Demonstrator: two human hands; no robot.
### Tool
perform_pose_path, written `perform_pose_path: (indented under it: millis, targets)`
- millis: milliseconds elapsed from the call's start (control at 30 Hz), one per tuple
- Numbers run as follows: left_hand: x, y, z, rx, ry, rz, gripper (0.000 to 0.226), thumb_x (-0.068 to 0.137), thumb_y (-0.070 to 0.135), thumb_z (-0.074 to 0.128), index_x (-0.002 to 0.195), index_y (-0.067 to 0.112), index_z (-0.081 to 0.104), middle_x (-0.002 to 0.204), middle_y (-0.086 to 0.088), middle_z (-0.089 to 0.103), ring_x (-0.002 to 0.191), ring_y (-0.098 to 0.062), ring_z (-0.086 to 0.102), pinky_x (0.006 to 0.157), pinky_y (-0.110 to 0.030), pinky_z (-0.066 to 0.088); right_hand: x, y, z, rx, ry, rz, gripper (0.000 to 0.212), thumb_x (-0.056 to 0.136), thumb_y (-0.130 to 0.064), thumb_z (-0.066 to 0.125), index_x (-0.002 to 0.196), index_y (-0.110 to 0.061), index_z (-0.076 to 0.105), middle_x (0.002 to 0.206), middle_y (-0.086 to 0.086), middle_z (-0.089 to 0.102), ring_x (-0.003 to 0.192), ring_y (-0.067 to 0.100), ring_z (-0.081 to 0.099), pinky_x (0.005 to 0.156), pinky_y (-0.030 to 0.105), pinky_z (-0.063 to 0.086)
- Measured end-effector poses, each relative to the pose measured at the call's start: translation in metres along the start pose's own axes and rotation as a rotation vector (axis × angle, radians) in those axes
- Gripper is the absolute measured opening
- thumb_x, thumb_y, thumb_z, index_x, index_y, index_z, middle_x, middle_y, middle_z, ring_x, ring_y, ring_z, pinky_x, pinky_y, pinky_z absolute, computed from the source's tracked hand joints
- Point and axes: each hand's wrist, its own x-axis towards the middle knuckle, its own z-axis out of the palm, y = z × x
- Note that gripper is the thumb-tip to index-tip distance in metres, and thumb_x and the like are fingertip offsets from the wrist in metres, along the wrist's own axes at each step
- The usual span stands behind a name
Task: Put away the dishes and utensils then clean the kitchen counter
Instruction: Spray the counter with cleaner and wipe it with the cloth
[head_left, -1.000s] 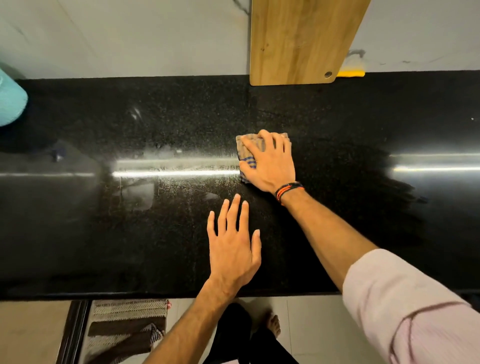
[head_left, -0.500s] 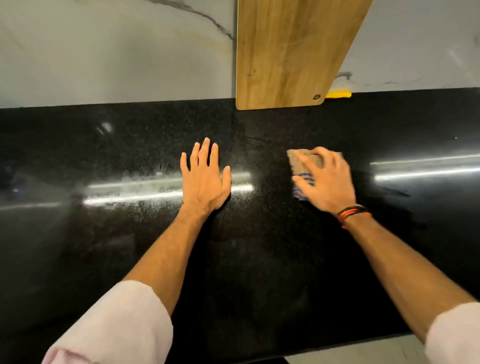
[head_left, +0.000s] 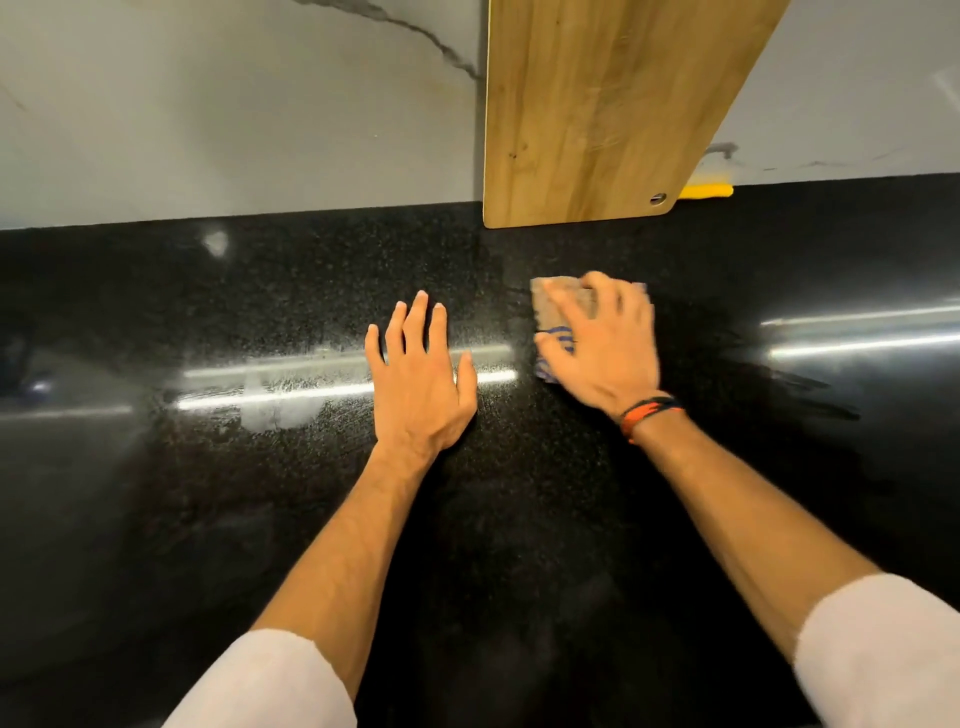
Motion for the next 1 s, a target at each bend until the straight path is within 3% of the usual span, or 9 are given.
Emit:
perform_pose_path:
  millis: [133,233,400,700,900,1000]
  targets:
    - [0.001,-0.001,0.0,-0.005,-0.002,-0.008,0.065,0.09,0.039,0.031,0.149,0.013,0.036,0.16,-0.007,0.026,0.147,-0.028,0.023,0.117,-0.055,0.017,0.025,-0.083,0.005,0.073,-0.033,-0.065,0.063,0.083,-0.06,0.038,0.139,-0.036,0.052,0.144,0.01,0.044,0.126,0.035,0.041,0.11,0.054,0.027]
    - [0.002,-0.001,0.0,-0.034,0.014,-0.021,0.063,0.088,0.033,0.03,0.148,0.014,0.037,0.16,-0.005,0.027,0.148,-0.025,0.023,0.118,-0.053,0.018,0.029,-0.091,0.006,0.112,-0.039,-0.085,0.062,0.084,-0.062,0.036,0.139,-0.036,0.053,0.147,0.009,0.043,0.129,0.034,0.039,0.111,0.052,0.026]
    - [-0.001,-0.002,-0.001,-0.04,0.039,-0.009,0.06,0.089,0.029,0.036,0.148,0.016,0.037,0.16,-0.003,0.027,0.148,-0.022,0.023,0.118,-0.051,0.019,0.036,-0.058,0.007,0.105,-0.03,-0.11,0.061,0.084,-0.061,0.039,0.138,-0.037,0.051,0.143,0.006,0.043,0.127,0.031,0.039,0.111,0.05,0.029]
    - [-0.001,-0.001,-0.001,-0.056,0.036,-0.017,0.06,0.09,0.029,0.038,0.148,0.016,0.037,0.16,-0.002,0.027,0.148,-0.022,0.023,0.119,-0.051,0.019,0.035,0.09,0.005,0.035,-0.029,0.059,0.063,0.084,-0.063,0.038,0.142,-0.038,0.045,0.14,0.005,0.039,0.128,0.033,0.038,0.108,0.05,0.033]
    - [0.023,-0.006,-0.005,-0.074,0.098,-0.011,0.058,0.088,0.042,0.043,0.138,0.012,0.049,0.149,-0.007,0.043,0.136,-0.028,0.04,0.112,-0.05,0.027,0.035,0.091,0.004,0.028,-0.028,0.055,0.064,0.085,-0.062,0.039,0.143,-0.036,0.045,0.14,0.007,0.038,0.127,0.035,0.037,0.11,0.054,0.031]
    - [0.044,-0.009,-0.003,-0.064,0.043,-0.023,0.068,0.092,0.048,0.038,0.15,0.013,0.035,0.159,-0.01,0.028,0.147,-0.03,0.022,0.119,-0.054,0.016,0.037,0.086,0.004,0.033,-0.036,0.062,0.066,0.085,-0.063,0.036,0.144,-0.035,0.044,0.14,0.007,0.037,0.128,0.035,0.036,0.111,0.056,0.03]
